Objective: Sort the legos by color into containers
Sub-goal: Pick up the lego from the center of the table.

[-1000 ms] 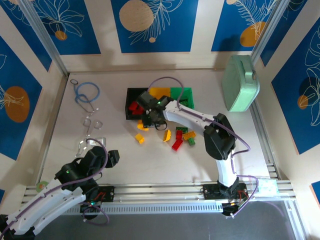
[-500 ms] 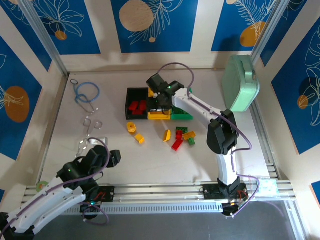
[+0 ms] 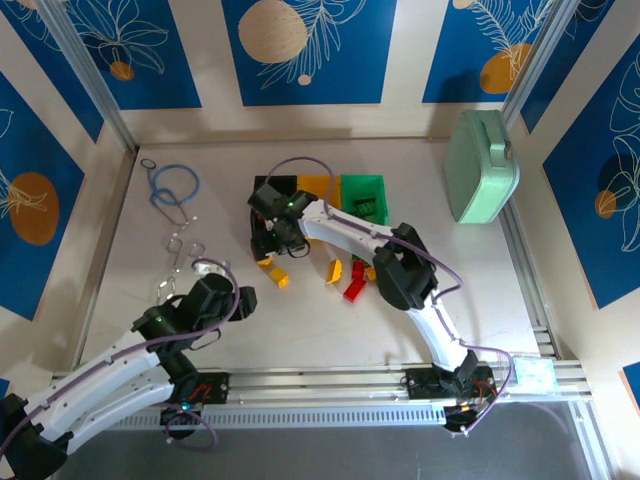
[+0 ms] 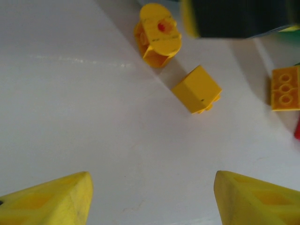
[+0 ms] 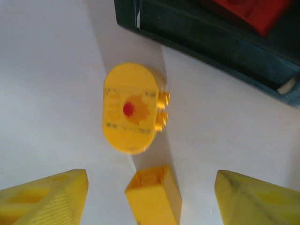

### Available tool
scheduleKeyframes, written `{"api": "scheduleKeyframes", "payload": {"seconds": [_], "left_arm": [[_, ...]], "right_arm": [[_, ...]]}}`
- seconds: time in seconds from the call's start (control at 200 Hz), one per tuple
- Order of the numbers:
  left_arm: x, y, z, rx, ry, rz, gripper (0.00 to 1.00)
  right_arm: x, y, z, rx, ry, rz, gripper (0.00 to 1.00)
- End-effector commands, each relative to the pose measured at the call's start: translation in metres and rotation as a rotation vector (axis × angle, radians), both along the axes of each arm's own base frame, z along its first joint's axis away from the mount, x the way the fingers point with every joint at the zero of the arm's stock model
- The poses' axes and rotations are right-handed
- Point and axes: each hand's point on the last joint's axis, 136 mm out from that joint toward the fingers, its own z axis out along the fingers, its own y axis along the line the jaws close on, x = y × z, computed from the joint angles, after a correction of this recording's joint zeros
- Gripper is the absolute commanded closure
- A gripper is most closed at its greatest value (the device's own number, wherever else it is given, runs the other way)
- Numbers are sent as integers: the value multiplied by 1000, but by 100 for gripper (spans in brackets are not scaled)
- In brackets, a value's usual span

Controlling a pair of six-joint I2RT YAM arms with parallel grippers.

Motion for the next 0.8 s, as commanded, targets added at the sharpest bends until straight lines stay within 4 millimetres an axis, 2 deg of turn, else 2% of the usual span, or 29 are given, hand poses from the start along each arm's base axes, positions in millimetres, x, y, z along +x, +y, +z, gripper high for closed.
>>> {"api": "scheduleKeyframes", "payload": {"seconds": [0.0,0.26,0.59,0.73,0.795], "left_arm": [[-3,0,13,-48,-19,8,31],[-23,21,-1,-72,0,38,32],[-25,23,-5,-65,4,38,32],[-25,21,-6,-65,9,33,32],[-25,21,-6,-63,9,32,32]], "right_arm": [[-3,2,-14,-56,33,3,27],[6,16,-31,-64,46,2,27],[3,27,-48,-62,84,11,30],[0,27,-52,-73,85,15,37],[-1,26,-52,-82,81,17,43]]}}
